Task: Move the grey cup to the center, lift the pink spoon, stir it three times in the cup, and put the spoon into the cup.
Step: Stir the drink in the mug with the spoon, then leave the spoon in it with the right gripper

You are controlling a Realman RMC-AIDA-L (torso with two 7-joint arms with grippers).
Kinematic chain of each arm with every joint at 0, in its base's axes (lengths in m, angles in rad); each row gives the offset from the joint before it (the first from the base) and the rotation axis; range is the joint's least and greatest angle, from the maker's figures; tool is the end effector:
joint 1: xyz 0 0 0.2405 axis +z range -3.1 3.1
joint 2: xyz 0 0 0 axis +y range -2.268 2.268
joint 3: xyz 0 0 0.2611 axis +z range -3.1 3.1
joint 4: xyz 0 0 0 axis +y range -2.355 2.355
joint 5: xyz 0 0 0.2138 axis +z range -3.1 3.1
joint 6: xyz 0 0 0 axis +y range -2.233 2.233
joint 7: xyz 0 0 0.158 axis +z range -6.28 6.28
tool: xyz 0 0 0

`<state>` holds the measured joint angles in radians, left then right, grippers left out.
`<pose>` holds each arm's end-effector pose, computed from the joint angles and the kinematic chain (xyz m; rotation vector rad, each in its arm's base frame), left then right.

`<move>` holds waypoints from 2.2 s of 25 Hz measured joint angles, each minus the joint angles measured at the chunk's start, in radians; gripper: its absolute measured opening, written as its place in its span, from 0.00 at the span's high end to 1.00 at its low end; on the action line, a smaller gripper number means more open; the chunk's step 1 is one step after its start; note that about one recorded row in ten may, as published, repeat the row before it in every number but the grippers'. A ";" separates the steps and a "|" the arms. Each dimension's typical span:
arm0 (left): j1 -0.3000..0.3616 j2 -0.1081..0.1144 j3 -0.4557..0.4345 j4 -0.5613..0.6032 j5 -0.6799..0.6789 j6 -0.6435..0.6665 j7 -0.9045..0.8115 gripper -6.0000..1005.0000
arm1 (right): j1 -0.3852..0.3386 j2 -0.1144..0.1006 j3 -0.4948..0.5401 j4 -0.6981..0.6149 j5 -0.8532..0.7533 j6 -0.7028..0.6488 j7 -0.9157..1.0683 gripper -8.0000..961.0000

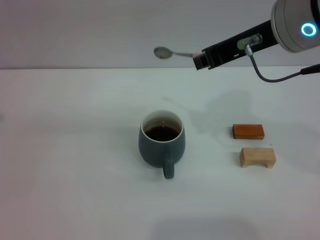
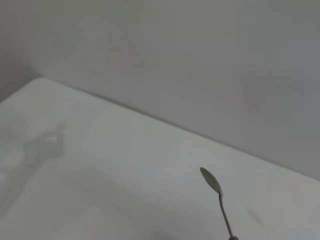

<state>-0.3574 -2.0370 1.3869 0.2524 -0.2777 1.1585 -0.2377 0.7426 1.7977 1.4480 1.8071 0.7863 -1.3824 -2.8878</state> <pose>-0.3785 0.3477 0.0863 -1.1782 -0.5507 -0.7408 0.0327 0.3651 0.0331 -2.4150 0.9573 0.0492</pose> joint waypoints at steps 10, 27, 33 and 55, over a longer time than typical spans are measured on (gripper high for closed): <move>0.000 0.000 -0.008 -0.001 0.000 -0.001 0.000 0.95 | 0.150 -0.002 0.003 -0.111 0.051 -0.177 -0.005 0.87; 0.002 -0.005 -0.008 -0.003 0.002 0.000 0.001 0.95 | 0.203 0.045 -0.031 -0.291 0.071 -0.197 -0.005 0.87; 0.009 -0.005 -0.007 -0.003 0.007 0.007 0.000 0.95 | 0.219 0.056 -0.041 -0.355 0.068 -0.174 -0.005 0.87; 0.013 -0.009 -0.006 0.004 0.008 0.023 0.000 0.95 | 0.298 0.100 -0.076 -0.591 0.071 -0.080 -0.005 0.87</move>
<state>-0.3449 -2.0456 1.3809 0.2561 -0.2700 1.1811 -0.2382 1.0410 1.8976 1.3723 1.2166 0.8574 -1.4626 -2.8927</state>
